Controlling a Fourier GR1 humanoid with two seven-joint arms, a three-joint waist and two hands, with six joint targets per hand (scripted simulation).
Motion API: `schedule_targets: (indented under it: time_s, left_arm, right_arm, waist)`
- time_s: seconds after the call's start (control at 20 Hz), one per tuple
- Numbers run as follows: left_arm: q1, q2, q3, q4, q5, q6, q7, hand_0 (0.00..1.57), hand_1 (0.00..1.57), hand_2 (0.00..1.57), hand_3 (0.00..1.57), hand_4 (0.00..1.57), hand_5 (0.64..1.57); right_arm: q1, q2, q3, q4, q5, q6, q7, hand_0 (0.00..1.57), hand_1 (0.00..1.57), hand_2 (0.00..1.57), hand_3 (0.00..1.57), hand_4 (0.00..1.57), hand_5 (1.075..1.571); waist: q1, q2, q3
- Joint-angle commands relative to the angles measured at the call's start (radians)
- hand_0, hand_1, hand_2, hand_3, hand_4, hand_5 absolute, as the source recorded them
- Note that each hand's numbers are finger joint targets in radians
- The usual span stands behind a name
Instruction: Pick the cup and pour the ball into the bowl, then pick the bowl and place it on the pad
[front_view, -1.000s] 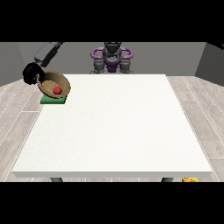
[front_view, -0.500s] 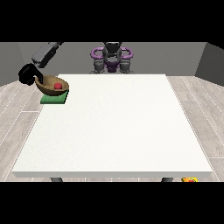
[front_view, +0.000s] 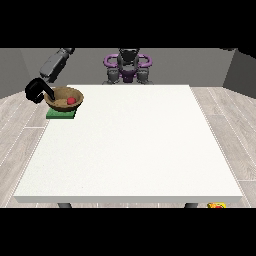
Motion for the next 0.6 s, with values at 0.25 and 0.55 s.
schedule_targets:
  time_s: [0.25, 0.55]
  left_arm:
    - [-0.021, 0.027, -0.007, -0.056, 0.057, -0.014, 0.073, 0.00, 0.00, 0.00, 0.00, 1.21, 1.569]
    - [0.060, -0.088, -0.094, -0.041, -0.029, 0.053, 0.066, 0.00, 0.00, 0.00, 0.00, 1.19, 1.569]
  right_arm:
    - [-0.008, -0.014, 0.068, 0.086, 0.066, 0.076, -0.037, 0.00, 0.00, 0.00, 0.00, 0.00, 1.407]
    - [-0.054, -0.068, 0.127, 0.015, 0.097, 0.116, 0.154, 0.00, 0.00, 0.00, 0.00, 0.20, 1.375]
  waist:
    - [0.048, 0.004, 0.0021]
    - [-0.025, -0.196, -0.0007]
